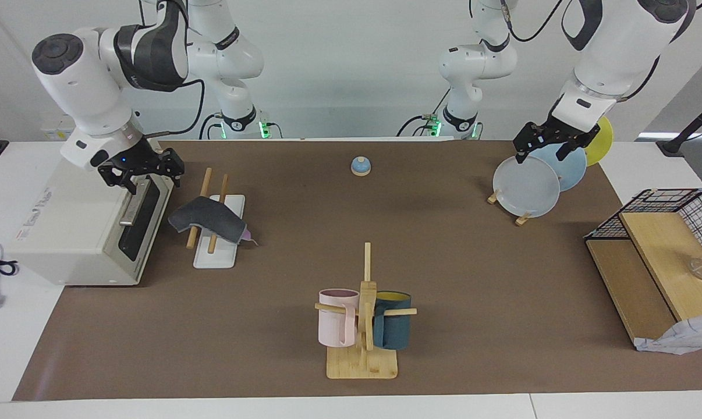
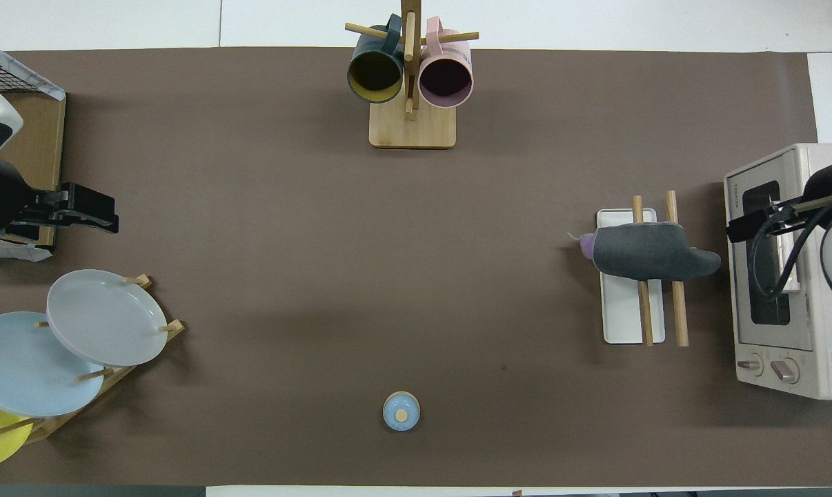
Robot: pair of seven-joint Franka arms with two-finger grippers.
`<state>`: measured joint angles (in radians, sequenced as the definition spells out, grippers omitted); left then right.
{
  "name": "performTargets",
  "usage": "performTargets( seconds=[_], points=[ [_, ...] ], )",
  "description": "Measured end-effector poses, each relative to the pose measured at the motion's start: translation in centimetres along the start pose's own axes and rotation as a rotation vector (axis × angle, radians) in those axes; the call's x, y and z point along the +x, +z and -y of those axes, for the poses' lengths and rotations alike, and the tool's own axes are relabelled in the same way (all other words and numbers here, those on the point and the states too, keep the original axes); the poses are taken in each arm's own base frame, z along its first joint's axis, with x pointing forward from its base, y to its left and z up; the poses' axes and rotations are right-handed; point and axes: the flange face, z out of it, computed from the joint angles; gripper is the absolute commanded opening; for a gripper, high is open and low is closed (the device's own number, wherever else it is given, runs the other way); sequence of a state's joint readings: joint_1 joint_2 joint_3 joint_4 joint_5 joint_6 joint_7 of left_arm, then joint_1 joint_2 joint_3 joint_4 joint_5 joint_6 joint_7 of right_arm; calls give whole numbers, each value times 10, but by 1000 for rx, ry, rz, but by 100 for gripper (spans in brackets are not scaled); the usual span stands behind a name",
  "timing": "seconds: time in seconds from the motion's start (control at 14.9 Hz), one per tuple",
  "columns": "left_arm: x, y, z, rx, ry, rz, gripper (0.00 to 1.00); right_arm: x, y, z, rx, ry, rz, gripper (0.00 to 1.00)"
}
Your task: Fold towel and hang on rack
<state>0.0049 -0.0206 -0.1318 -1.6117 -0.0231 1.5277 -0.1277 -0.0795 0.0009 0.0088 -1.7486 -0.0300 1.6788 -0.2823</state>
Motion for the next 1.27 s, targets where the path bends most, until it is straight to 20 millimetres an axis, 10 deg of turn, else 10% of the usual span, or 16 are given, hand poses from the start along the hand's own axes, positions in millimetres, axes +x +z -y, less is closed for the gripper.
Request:
performTargets(
  seconds=[0.33,0.67,1.27],
  points=[
    [0,0,1,0,-2,0,100,-2,-64,30,-3,-19,18,100],
    [0,0,3,0,-5,0,100,-6,-59,53,-1,152,89,100],
    [1,-2,3,-1,61,-14,100,-5,-62,33,-13,199,71,100]
  ],
)
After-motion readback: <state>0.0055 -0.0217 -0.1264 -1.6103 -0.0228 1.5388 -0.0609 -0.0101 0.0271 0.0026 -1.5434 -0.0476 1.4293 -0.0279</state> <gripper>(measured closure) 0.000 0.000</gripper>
